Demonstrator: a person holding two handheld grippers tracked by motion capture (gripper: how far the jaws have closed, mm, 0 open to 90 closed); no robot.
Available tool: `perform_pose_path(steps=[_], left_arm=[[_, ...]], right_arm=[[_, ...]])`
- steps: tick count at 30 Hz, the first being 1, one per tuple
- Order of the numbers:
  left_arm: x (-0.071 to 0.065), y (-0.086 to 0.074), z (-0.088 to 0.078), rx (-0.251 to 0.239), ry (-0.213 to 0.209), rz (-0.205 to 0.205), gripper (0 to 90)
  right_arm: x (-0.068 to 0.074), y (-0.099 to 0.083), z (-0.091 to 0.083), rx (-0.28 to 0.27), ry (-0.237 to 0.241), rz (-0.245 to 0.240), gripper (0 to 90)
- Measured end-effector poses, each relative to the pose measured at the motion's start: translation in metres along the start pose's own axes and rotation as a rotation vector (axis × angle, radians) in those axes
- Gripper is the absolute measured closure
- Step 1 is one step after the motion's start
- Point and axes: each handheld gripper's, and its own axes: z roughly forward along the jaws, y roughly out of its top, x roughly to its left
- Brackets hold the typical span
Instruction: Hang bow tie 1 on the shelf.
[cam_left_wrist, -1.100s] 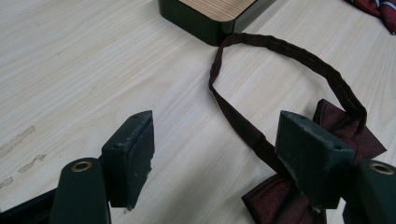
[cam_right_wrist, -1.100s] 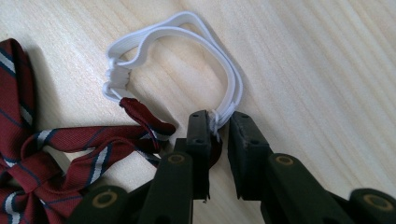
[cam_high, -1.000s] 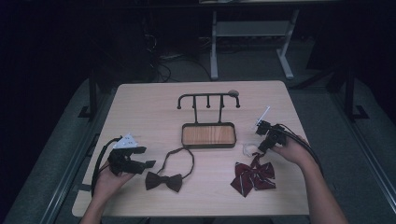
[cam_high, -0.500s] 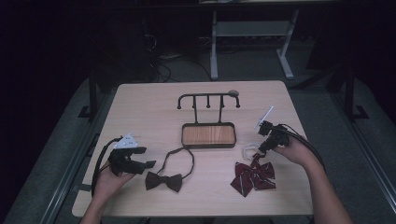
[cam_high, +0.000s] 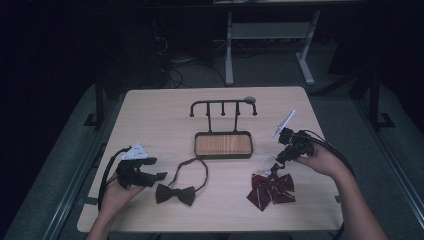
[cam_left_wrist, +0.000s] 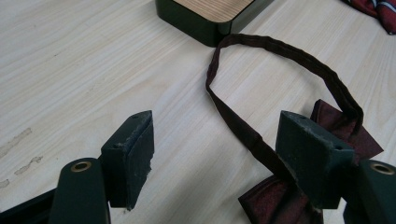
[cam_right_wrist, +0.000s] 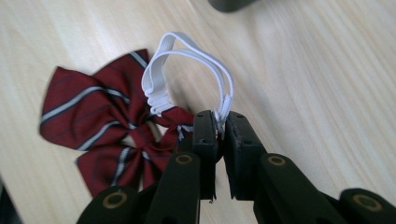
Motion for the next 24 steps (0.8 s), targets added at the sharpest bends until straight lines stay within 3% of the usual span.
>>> perform_pose_path(steps=[16, 24], left_arm=[[-0.001, 0.000, 0.000, 0.000, -0.004, -0.002, 28.0], [0.000, 0.000, 0.001, -0.001, -0.005, -0.001, 27.9]], right_arm=[[0.025, 0.018, -0.032, -0.034, -0.012, -0.105, 82.7], [0.033, 0.029, -0.048, -0.038, -0.011, -0.133, 82.7]])
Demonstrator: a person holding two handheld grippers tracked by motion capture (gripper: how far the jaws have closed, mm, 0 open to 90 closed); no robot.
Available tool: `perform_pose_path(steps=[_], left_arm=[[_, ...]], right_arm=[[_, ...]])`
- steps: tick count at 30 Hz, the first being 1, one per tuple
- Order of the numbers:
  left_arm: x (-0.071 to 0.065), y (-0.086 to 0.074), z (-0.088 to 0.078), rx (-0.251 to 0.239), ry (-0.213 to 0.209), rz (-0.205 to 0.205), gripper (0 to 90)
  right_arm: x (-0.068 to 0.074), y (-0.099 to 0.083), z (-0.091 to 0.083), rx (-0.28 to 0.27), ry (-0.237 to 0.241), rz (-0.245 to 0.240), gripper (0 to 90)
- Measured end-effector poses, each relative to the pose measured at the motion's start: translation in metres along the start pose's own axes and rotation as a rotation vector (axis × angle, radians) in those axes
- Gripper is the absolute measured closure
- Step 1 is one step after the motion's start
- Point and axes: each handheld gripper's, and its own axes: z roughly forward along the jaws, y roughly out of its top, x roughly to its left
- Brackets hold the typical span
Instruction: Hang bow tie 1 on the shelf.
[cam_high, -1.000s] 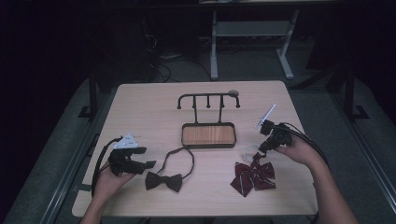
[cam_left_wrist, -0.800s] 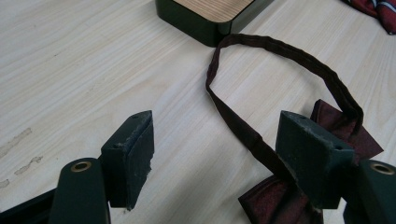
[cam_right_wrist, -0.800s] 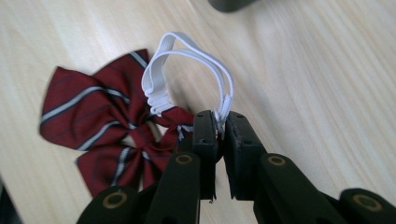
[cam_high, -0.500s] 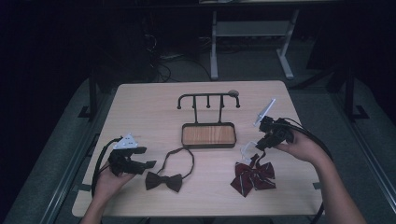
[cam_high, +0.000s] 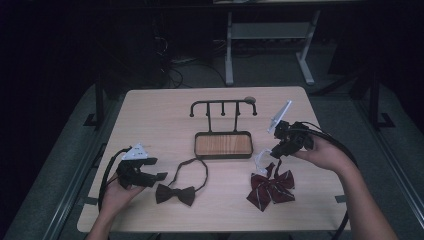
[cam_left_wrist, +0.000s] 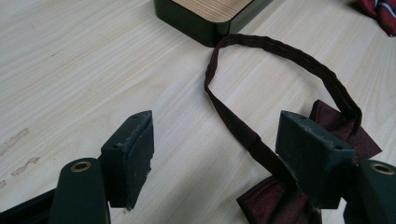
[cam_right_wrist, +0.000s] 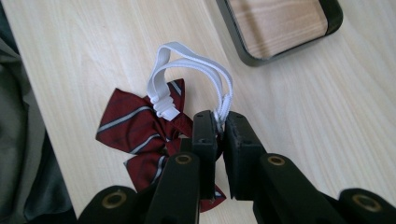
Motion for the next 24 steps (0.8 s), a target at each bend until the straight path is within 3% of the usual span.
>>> perform_pose_path(steps=[11, 24], left_arm=[[-0.001, 0.000, 0.000, -0.003, -0.003, -0.005, 27.8], [0.000, 0.000, 0.000, 0.000, -0.007, -0.004, 27.8]], right_arm=[[0.007, 0.013, -0.022, -0.015, 0.003, -0.036, 82.6], [0.009, 0.032, -0.044, -0.024, -0.029, -0.060, 82.6]])
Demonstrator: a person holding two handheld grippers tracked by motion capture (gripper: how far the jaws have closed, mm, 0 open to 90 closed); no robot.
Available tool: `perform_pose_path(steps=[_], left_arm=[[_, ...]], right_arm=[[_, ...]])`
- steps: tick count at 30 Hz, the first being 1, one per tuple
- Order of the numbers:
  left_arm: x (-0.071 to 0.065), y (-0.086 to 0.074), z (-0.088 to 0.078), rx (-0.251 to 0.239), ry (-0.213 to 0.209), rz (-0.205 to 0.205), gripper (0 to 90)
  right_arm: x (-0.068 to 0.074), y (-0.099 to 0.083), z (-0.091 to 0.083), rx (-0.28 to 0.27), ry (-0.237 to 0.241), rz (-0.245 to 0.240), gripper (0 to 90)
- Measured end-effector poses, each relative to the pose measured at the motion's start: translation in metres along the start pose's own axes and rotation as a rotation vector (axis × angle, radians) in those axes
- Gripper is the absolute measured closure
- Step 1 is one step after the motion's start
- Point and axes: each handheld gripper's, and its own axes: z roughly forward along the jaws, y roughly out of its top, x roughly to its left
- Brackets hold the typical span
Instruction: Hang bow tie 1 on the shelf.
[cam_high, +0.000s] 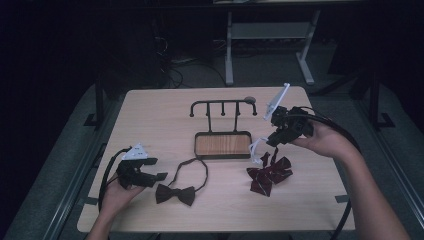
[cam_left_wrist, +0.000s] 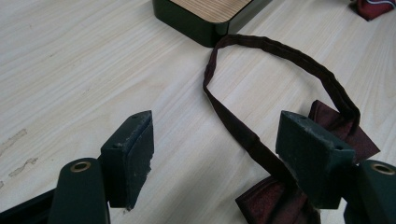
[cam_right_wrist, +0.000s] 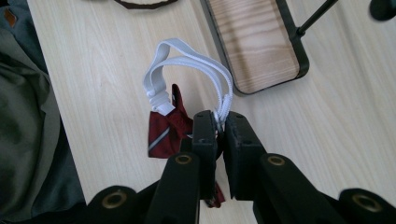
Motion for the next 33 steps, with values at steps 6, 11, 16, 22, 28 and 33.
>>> perform_pose_path(steps=[6, 11, 16, 22, 28, 33], left_arm=[[0.000, 0.000, 0.000, 0.002, 0.000, -0.002, 27.8], [0.000, 0.000, 0.000, -0.002, -0.002, -0.008, 27.8], [0.000, 0.000, 0.000, 0.005, -0.004, -0.001, 27.8], [0.000, 0.000, 0.000, -0.003, -0.004, -0.008, 27.7], [0.000, 0.000, 0.000, -0.006, -0.004, -0.005, 27.8], [0.000, 0.000, -0.001, -0.005, -0.004, -0.003, 27.8]], right_arm=[[-0.002, 0.009, -0.008, -0.007, -0.007, -0.007, 82.6], [-0.006, 0.016, -0.013, -0.012, -0.012, -0.007, 82.7], [-0.008, 0.023, -0.015, -0.004, -0.019, -0.009, 82.7], [-0.012, 0.031, -0.017, -0.005, -0.028, -0.010, 82.7], [-0.018, 0.036, -0.019, 0.003, -0.035, -0.002, 82.7], [-0.023, 0.040, -0.021, -0.001, -0.040, 0.010, 82.6]])
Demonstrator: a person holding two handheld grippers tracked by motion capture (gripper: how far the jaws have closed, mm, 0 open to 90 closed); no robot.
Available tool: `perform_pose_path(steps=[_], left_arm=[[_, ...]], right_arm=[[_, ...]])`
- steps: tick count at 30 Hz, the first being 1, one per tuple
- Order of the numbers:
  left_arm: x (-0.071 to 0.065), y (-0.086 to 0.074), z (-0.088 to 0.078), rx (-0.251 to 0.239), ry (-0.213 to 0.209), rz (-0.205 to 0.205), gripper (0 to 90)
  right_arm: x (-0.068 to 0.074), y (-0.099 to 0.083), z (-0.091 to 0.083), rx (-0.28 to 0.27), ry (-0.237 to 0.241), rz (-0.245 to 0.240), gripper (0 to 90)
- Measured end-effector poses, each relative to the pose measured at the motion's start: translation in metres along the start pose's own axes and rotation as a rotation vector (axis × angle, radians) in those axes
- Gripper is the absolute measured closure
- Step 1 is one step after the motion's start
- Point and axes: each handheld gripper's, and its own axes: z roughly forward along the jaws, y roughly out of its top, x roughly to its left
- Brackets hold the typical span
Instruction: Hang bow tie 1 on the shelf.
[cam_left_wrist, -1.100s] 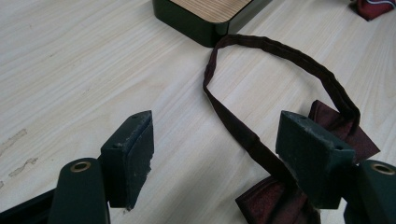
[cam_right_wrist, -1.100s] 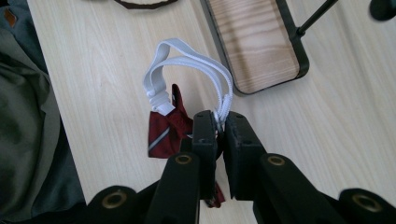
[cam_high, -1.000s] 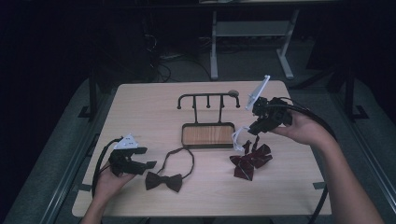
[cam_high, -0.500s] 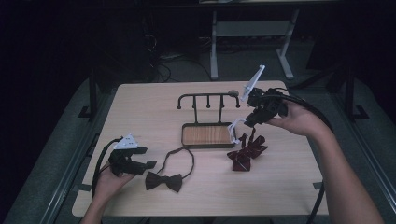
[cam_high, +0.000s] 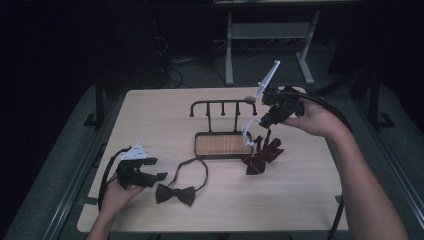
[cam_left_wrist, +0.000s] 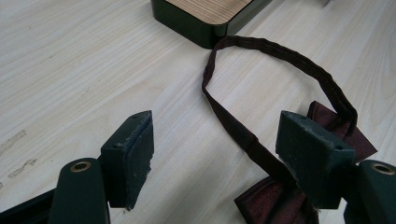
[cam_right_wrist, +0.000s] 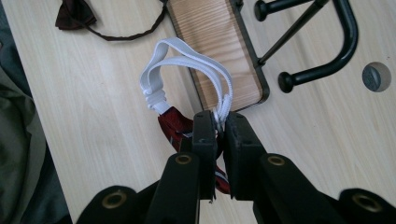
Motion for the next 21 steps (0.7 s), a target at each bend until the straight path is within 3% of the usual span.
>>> perform_pose_path(steps=[21], left_arm=[[-0.001, 0.001, 0.001, -0.004, -0.010, 0.000, 27.8]], right_arm=[[-0.040, 0.006, 0.006, -0.004, -0.009, 0.086, 82.6]])
